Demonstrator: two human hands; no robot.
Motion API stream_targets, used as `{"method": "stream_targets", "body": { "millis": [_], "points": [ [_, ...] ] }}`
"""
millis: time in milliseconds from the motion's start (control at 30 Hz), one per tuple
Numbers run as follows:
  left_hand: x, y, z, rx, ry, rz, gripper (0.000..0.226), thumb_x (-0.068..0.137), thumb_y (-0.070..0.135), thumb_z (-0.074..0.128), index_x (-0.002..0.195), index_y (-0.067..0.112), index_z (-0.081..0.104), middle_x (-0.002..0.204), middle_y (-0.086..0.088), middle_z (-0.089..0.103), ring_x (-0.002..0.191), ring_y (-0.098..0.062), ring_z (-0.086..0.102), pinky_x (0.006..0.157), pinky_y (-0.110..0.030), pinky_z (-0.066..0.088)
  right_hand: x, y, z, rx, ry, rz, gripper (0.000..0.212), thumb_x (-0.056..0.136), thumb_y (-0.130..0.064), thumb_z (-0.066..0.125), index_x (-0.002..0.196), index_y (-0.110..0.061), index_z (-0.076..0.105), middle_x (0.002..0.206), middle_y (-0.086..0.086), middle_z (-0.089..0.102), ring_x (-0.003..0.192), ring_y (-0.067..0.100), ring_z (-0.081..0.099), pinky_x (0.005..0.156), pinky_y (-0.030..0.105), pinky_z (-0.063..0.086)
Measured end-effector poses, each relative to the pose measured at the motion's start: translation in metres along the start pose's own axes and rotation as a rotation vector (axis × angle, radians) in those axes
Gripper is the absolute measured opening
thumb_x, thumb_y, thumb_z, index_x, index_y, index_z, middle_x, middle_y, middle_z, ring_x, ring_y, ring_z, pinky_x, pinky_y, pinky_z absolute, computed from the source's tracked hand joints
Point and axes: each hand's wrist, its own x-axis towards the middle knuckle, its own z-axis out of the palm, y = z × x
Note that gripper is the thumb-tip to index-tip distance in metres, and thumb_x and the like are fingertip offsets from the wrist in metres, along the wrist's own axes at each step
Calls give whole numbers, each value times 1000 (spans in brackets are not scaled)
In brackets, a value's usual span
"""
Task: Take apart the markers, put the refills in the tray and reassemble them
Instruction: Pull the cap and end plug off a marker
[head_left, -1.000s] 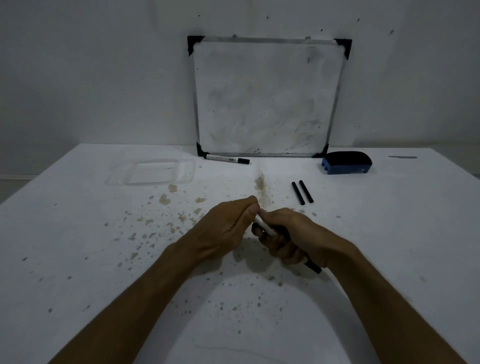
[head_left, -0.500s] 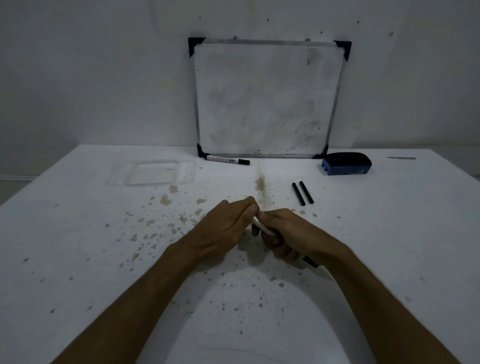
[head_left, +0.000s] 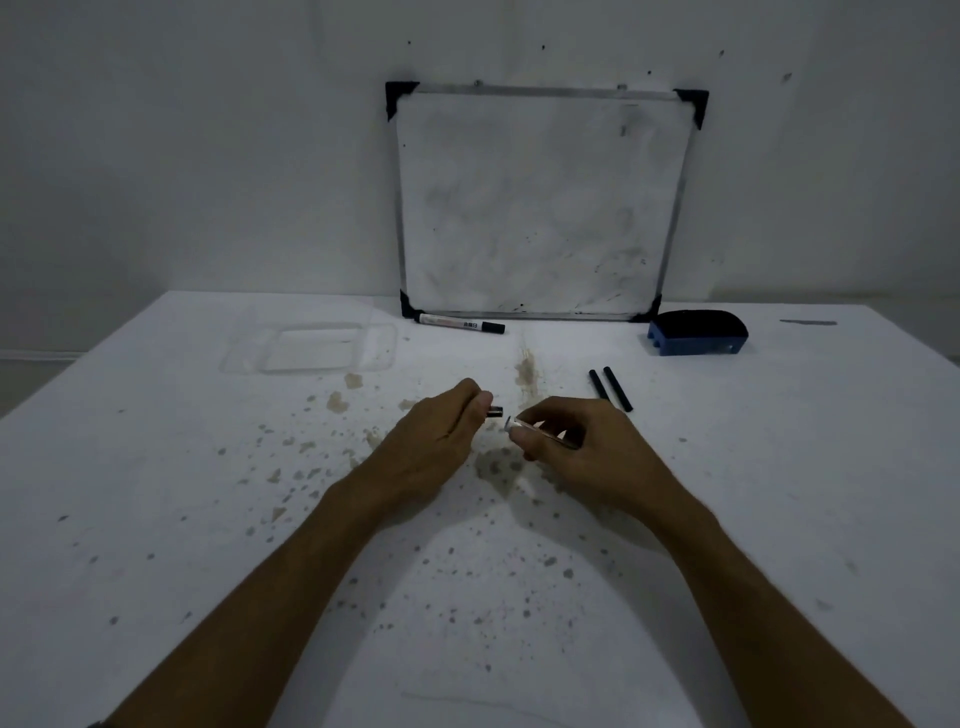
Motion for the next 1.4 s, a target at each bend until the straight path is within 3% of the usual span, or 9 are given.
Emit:
{"method": "stream_targets", "body": {
  "millis": [200, 300, 467, 633, 767, 933, 1067, 1200, 1400],
  "points": [
    [8, -28, -8, 321, 226, -62, 26, 106, 37, 54, 106, 13, 65, 97, -3, 66, 89, -23, 61, 84, -44, 51, -3, 9, -2, -217, 107, -4, 35, 89, -62, 64, 114, -39, 71, 97, -26, 65, 82, -12, 59, 74, 13, 47],
    [9, -39, -10, 416, 239, -47, 25, 103, 36, 61, 106, 12, 70, 104, -7, 66, 97, -27, 60, 88, -43, 48, -4, 8, -1, -212, 122, -36, 27, 91, -52, 66, 114, -38, 70, 102, -22, 68, 83, -4, 63, 72, 11, 46],
    [7, -38, -6, 425, 265, 13, 31, 102, 37, 62, 118, 11, 69, 118, -8, 65, 106, -25, 60, 93, -40, 48, -3, 5, 1, -192, 154, -105, 27, 93, -37, 70, 119, -30, 71, 106, -7, 68, 85, 5, 63, 77, 25, 56],
    [3, 6, 6, -97, 209, -42, 47, 96, 70, 47, 127, 37, 59, 108, 16, 66, 94, 2, 63, 73, -8, 50, -1, 1, 5, -133, 144, -114, 36, 92, -20, 72, 128, -19, 68, 115, -2, 69, 89, 5, 62, 86, 20, 54],
    [2, 19, 21, -379, 138, -70, 19, 100, 47, 63, 112, 33, 67, 94, 10, 76, 79, -5, 73, 66, -17, 56, -2, -3, 4, 21, 129, -109, 47, 88, -28, 78, 129, -35, 58, 105, -20, 67, 87, -2, 68, 72, 9, 55],
    [5, 16, 12, -577, 289, -189, 17, 102, 32, 66, 106, 16, 71, 86, -1, 79, 78, -17, 78, 73, -30, 63, 2, 2, -8, -50, 308, 100, 55, 71, -67, 79, 117, -43, 60, 89, -23, 68, 74, 1, 69, 66, 19, 57],
    [9, 16, 12, -786, 341, -328, 25, 101, 33, 67, 109, 10, 72, 87, -1, 81, 82, -18, 80, 71, -20, 61, 5, -1, -10, 619, 375, 360, 79, 64, -52, 91, 129, -24, 54, 95, -1, 78, 67, 9, 73, 61, 23, 58],
    [10, 35, 23, -915, 258, -401, 29, 100, 29, 68, 116, 4, 71, 92, -9, 80, 88, -23, 80, 78, -28, 63, 6, -8, 0, 864, 220, 380, 42, 77, -48, 84, 104, -16, 78, 90, 3, 78, 67, 11, 68, 64, 25, 57],
    [29, 49, 18, -1438, -9, -646, 64, 109, 47, 42, 129, -11, 61, 124, -26, 72, 114, -35, 70, 94, -41, 57, 11, -1, -2, 1048, 249, 428, 23, 99, -30, 66, 102, -9, 75, 81, 5, 76, 57, 11, 62, 50, 23, 50]
  ]
}}
